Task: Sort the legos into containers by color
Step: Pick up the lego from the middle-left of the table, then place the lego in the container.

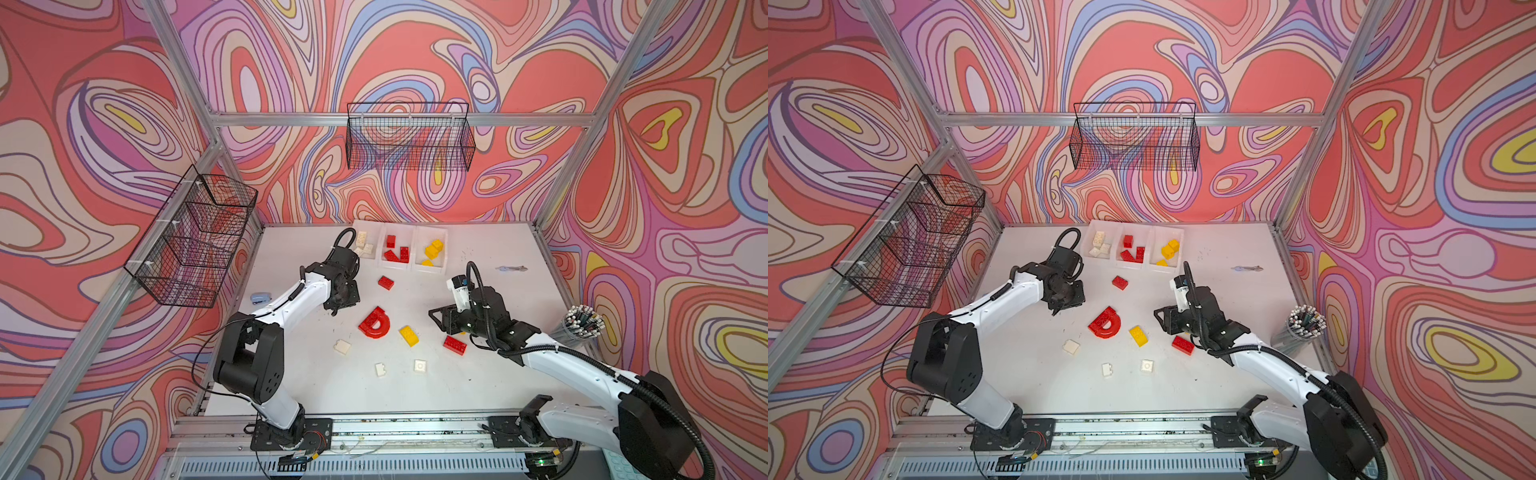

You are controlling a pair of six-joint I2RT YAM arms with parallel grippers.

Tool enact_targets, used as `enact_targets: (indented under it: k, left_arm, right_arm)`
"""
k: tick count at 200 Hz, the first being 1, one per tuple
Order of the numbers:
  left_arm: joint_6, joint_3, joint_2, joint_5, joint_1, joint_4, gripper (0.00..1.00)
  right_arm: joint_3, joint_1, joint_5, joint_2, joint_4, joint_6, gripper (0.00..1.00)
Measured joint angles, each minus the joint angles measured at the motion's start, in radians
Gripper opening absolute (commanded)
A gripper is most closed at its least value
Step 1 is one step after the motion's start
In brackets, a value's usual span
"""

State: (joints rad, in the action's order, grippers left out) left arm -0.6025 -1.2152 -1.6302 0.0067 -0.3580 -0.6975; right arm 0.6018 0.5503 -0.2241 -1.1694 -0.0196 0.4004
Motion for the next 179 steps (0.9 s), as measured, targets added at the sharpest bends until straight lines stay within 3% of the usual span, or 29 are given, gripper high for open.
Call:
enact_targets:
  k: [57,119,179]
  left_arm:
    - [-0.035,-0.154,-0.065,0.204,-0.012,0.120,0.21]
    - [-0.104,-0.393,-0.283,0.311,-0.065,0.269,0.21]
    - [-0.181,-0.557,-0.463,0.411,-0.105,0.441,0.22]
  right_arm:
    - [0.009,0.000,0.000,0.072,-0.067,0.001,0.51]
    - [0.034,0.000,0.008,0.192,-0.125,0.000,0.51]
    - [0.034,0.000,-0.001,0.200,-0.152,-0.004,0.51]
